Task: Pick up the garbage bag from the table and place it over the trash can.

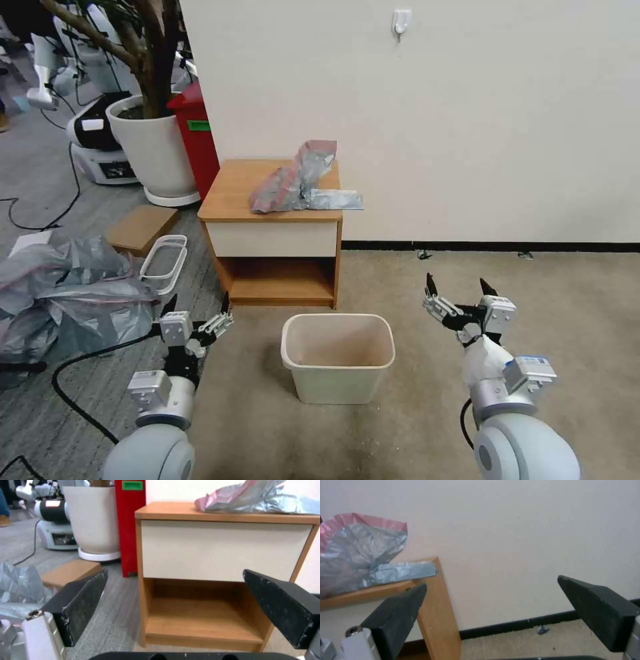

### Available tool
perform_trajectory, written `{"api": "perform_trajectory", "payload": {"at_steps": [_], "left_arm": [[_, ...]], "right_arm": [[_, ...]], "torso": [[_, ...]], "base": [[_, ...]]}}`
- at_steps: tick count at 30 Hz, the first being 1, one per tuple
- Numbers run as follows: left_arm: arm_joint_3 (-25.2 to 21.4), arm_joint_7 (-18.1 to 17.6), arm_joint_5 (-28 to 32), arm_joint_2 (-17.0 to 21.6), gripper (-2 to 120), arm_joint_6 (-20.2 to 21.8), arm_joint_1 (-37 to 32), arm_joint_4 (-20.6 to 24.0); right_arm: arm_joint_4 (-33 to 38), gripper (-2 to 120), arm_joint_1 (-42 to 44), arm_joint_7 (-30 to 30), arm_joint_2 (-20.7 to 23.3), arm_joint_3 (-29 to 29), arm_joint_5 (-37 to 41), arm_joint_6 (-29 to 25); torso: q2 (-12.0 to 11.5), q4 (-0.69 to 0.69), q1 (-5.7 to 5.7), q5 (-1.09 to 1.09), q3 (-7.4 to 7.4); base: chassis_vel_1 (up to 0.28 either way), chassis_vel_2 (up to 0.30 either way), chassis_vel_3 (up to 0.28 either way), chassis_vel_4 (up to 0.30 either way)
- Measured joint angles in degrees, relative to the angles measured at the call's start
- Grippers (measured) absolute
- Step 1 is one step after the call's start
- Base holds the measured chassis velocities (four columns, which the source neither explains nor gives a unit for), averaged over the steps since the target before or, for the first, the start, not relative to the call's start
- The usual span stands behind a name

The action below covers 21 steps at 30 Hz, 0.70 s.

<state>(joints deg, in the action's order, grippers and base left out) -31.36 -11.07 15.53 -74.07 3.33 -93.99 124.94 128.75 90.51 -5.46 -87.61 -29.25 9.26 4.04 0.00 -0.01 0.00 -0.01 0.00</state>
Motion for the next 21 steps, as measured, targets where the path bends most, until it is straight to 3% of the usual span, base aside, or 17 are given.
{"api": "perform_trajectory", "payload": {"at_steps": [6,12,17,20,21], "left_arm": [[0.1,1.2,0.0,0.3,100,-2.7,-0.3,-1.6],[0.0,1.4,0.2,0.2,100,-3.6,-0.7,-2.2],[-0.3,1.4,0.5,-0.3,100,-4.4,-1.1,-2.6],[-0.5,1.4,0.5,-0.9,100,-4.8,-1.2,-2.9],[-0.5,1.4,0.5,-0.9,100,-4.8,-1.2,-2.9]], "right_arm": [[-2.2,100,-1.5,-0.8,1.2,2.1,1.6,-3.0],[-3.4,100,-5.7,-4.9,2.8,4.8,7.7,-0.9],[-5.4,100,-11.9,-11.3,5.1,7.4,21.6,2.2],[-6.4,100,-17.8,-17.7,5.8,9.2,37.8,5.2],[-6.4,100,-17.8,-17.7,5.8,9.2,37.8,5.2]], "torso": [[0.0,0.00,0.00,0.00,0.01],[0.0,0.00,0.00,0.01,0.00],[0.0,0.00,0.00,0.01,0.01],[0.0,0.01,0.00,0.01,0.01],[0.0,0.01,0.00,0.01,0.01]], "base": [[0.000,0.000,0.000,0.000],[0.000,0.000,0.000,0.000],[0.000,0.000,0.000,0.000],[0.000,0.000,0.000,0.000],[0.000,0.000,0.000,0.000]]}}
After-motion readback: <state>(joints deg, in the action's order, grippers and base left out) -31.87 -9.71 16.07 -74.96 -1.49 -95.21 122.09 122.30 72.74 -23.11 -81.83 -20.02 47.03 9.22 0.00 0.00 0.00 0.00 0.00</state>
